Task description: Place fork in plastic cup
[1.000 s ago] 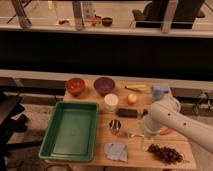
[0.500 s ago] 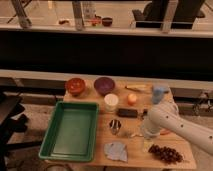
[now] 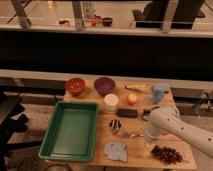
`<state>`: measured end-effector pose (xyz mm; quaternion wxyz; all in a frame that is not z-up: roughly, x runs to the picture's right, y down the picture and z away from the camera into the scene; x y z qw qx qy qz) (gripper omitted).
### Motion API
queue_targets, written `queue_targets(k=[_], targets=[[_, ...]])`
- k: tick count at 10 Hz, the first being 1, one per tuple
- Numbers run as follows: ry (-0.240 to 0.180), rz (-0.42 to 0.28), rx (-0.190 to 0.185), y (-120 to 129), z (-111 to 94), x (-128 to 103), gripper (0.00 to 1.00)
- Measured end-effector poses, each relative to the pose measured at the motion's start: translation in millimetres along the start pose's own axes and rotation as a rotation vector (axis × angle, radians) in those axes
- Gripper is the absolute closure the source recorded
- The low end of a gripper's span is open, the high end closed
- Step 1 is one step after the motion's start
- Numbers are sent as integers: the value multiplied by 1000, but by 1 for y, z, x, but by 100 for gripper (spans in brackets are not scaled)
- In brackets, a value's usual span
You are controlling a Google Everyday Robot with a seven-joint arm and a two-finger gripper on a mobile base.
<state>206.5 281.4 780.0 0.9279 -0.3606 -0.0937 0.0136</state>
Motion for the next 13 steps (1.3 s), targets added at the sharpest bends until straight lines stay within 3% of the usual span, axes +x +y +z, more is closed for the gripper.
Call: queue_targets(k=[6,13], targets=[[8,2,45,-19,-20,-24,20],[12,6,52,-36,3,-21,20]])
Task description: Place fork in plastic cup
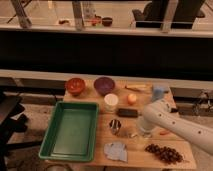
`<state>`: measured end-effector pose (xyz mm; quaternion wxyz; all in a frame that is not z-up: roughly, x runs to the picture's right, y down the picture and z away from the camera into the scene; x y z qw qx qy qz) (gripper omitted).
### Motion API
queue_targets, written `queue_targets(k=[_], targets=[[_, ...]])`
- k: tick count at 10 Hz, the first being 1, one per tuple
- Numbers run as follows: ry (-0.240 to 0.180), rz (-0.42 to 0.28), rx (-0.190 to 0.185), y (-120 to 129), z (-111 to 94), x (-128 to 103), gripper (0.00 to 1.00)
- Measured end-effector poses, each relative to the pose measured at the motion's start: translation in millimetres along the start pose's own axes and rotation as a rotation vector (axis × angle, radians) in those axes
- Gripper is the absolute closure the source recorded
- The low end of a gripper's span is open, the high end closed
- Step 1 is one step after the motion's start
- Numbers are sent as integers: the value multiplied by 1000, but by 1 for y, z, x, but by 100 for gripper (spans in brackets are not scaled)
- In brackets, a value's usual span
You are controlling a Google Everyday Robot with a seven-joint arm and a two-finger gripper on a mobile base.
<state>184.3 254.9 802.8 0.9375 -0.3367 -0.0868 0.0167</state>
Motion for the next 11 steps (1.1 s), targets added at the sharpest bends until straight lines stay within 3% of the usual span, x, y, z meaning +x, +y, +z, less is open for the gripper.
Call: queue_targets(k=[6,9,11], targets=[[33,32,15,-14,10,25,22],[43,35,20,-17,12,29,29],[51,29,30,-18,11,30,40]])
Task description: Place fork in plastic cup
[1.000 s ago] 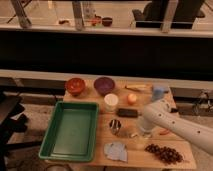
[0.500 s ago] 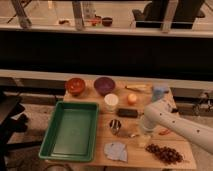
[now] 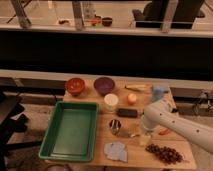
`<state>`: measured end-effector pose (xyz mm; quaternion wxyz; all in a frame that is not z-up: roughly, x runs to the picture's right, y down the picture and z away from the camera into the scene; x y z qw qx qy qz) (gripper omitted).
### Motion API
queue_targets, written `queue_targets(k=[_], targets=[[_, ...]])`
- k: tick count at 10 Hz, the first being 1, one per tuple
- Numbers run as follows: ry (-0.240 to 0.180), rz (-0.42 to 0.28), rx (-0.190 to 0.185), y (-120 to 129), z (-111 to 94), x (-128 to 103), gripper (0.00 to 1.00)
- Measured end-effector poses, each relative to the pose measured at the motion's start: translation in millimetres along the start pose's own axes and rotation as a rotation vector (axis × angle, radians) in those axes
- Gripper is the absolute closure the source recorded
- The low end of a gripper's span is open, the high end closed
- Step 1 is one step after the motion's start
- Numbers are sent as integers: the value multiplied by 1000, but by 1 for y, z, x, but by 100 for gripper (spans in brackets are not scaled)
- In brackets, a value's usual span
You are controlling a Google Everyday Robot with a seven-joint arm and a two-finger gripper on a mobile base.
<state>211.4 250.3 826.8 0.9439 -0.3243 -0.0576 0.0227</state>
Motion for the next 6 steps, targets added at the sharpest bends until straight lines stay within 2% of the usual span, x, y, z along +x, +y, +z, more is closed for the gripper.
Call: queue_targets(k=[1,3,6], targets=[[2,-4,2,0,-1,-1,43],[2,-4,4,-1,-2,-1,55],[3,-6,-1,1,-7,-1,64]])
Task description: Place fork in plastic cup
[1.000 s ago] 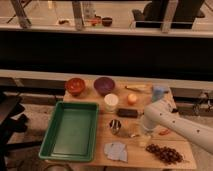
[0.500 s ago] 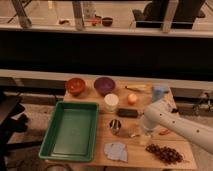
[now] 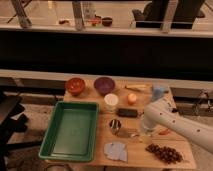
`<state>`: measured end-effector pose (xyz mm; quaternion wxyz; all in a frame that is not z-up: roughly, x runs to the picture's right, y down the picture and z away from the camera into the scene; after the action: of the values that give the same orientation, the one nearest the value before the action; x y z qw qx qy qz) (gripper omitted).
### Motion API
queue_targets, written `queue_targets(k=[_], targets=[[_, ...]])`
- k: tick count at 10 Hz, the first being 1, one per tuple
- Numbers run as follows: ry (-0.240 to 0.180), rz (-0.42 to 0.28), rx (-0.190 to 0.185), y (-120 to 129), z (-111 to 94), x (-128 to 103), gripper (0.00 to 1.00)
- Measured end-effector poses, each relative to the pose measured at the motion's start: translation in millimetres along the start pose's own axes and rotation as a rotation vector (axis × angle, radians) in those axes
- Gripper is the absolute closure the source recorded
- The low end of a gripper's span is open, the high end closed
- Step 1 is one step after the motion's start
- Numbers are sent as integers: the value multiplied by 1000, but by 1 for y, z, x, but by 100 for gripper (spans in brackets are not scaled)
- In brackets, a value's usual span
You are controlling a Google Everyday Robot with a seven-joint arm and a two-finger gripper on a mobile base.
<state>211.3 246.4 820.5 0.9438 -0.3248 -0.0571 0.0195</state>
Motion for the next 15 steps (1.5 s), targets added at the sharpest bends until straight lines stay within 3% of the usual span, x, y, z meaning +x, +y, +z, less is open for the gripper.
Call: queue_targets(k=[4,10,15], targets=[[-3,-37,4,-2,-2,-5,94],[-13,-67,0,8,-6,-5,96],[-25,-63,53,7,-50,-2,96]])
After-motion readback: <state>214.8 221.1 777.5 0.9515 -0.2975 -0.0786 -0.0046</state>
